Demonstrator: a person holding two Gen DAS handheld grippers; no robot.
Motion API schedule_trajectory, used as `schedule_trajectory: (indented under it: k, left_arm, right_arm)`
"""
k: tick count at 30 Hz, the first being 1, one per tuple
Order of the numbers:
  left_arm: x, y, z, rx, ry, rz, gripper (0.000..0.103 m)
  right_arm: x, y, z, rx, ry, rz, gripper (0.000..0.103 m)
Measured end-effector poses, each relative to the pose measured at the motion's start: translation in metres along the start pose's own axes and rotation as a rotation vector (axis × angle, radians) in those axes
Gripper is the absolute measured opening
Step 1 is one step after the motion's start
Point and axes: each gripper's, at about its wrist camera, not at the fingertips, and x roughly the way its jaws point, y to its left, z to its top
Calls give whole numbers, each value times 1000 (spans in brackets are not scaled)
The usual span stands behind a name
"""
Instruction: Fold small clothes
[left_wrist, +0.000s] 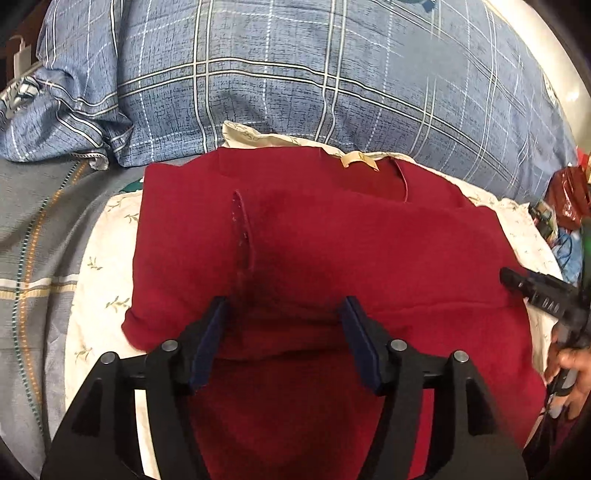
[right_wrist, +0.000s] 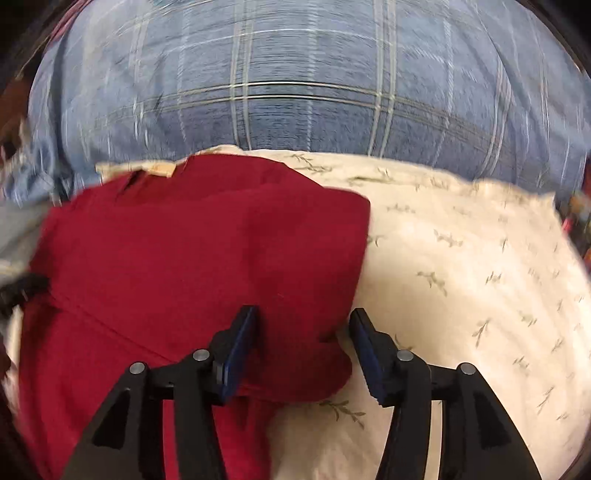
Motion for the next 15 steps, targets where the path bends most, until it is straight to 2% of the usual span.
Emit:
schedule_trajectory:
  k: [2, 4, 7, 9, 12, 15]
  left_arm:
    - [-9, -3, -4, 20, -9, 6, 64]
    - [-17, -5, -9, 39, -19, 22, 65]
    - [-31, -6, -18, 44, -36, 35, 65]
    - [-37, -6, -23, 42, -45, 38, 66]
    - [-49, -9, -32, 47, -64, 48, 66]
    - [-59, -11, -43, 51, -79, 52, 67]
  right_arm:
    - [-13, -7, -1, 44, -5, 34, 55]
    - [-33, -7, -8, 39, -51, 31, 55]
    - [-57, -5, -18, 37, -75, 49, 55]
    - [-74, -3, -29, 38, -86, 77, 57]
    - [-93, 3, -42, 20, -104, 83, 68]
    - [-108, 11, -59, 14, -109, 102, 71]
